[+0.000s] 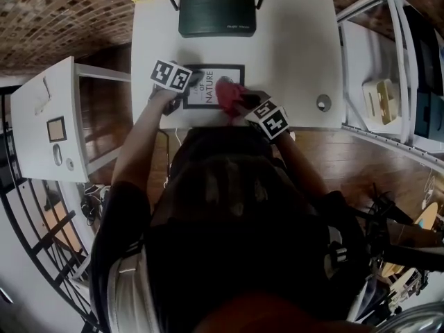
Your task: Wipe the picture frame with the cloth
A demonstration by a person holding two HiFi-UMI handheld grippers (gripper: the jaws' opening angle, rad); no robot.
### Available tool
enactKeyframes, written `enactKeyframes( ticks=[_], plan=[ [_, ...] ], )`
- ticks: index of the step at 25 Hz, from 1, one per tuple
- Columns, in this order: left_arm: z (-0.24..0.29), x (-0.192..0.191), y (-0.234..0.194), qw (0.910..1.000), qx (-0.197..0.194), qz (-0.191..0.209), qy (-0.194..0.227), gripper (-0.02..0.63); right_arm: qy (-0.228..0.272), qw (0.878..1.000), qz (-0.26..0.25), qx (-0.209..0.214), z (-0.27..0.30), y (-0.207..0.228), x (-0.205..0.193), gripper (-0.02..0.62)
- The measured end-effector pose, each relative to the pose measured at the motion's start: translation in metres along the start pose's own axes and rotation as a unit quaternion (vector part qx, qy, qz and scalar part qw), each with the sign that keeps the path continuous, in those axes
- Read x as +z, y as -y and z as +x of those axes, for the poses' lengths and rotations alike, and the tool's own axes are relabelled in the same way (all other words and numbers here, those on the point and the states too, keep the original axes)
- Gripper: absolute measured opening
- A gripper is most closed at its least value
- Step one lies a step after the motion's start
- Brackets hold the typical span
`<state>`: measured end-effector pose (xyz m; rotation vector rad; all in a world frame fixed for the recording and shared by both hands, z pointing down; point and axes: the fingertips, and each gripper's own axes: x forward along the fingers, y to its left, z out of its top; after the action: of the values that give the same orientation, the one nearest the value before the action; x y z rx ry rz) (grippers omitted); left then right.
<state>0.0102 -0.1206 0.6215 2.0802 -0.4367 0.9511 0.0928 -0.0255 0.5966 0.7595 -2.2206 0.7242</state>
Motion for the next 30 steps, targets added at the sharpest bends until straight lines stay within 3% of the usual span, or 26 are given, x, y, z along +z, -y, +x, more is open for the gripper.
enactKeyframes(
  ticks=[11,19,22,24,26,30],
  plan=[
    [0.0,0.0,-0.001,0.9998,0.005,-0.016,0.003,0.002,0.031,0.996,0.077,-0.015,-0.023,0.024,-0.013,0.081],
    [0.001,0.001,0.0,0.9998,0.009,-0.016,0.008,0.002,0.031,0.995,0.098,-0.018,-0.02,0.029,-0.024,0.081],
    [0.001,0.001,0.0,0.9997,0.011,-0.012,0.02,0.003,0.037,0.992,0.123,-0.011,-0.023,0.029,-0.022,0.083],
    [-0.005,0.003,-0.004,0.9983,0.012,-0.033,0.048,0.003,0.049,0.988,0.145,0.001,-0.03,0.027,-0.014,0.084],
    [-0.018,0.008,-0.003,0.994,-0.006,-0.065,0.088,0.003,0.068,0.986,0.152,0.009,-0.039,0.026,0.001,0.084],
    [-0.035,0.005,0.031,0.9784,-0.115,-0.107,0.134,0.003,0.101,0.985,0.143,0.013,-0.054,0.025,0.035,0.084]
  ],
)
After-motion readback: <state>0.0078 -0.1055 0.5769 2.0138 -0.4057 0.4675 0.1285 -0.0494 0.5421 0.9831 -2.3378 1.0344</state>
